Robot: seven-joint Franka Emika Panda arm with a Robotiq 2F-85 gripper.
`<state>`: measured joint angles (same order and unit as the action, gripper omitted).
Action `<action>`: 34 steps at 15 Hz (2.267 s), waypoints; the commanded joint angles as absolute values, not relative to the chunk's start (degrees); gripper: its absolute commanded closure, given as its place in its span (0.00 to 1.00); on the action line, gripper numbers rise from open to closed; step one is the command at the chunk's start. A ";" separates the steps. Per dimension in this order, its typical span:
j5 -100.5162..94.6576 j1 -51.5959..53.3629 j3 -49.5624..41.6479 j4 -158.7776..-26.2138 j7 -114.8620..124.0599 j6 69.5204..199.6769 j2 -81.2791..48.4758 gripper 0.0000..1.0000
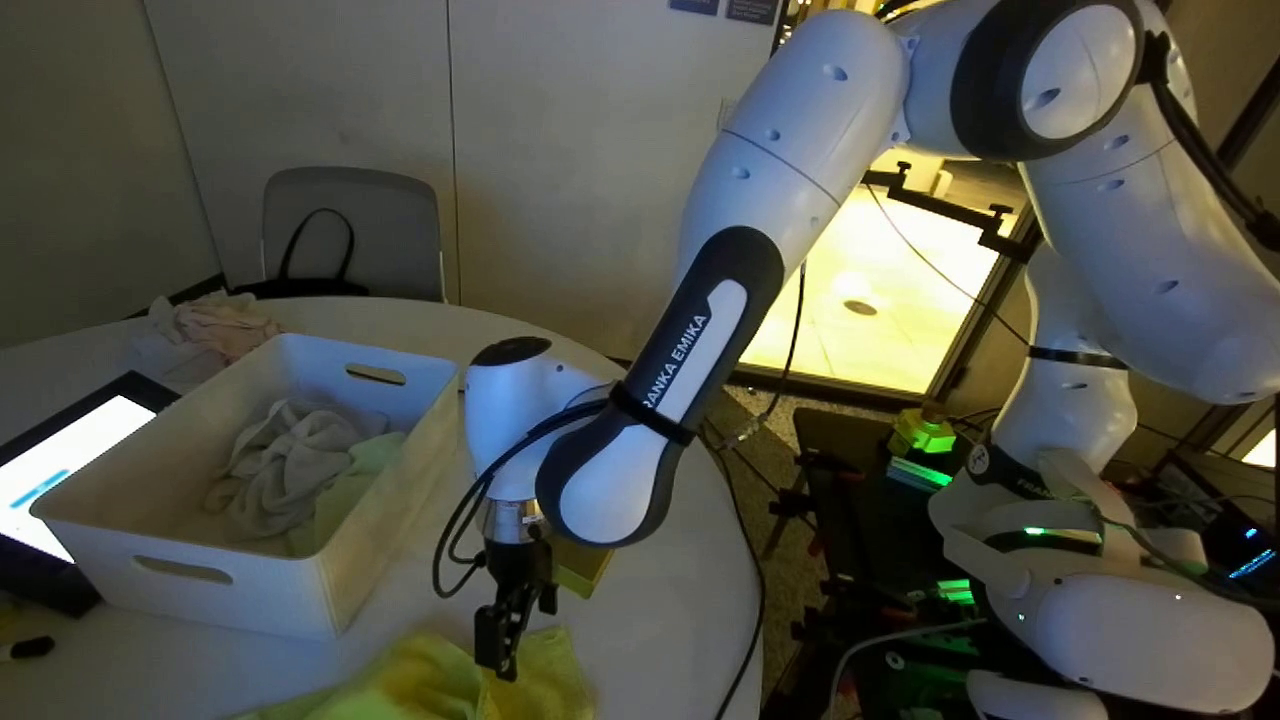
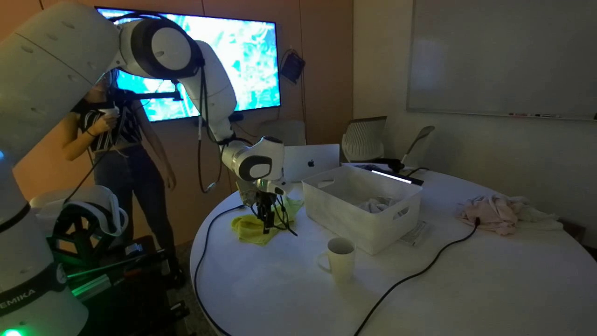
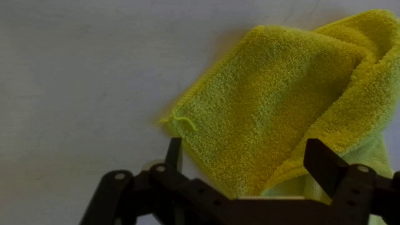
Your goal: Put all the towels in the white basket and the objects into the mug
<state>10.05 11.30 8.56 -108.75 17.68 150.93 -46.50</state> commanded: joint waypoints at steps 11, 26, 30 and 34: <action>9.85 18.23 2.74 -104.42 24.54 153.15 -52.77 0.00; 8.33 22.69 -7.20 -105.11 36.28 152.12 -52.14 0.82; 6.73 21.97 -9.05 -106.98 35.31 151.78 -48.51 0.99; 4.62 20.54 -9.65 -108.97 34.21 151.70 -44.36 0.98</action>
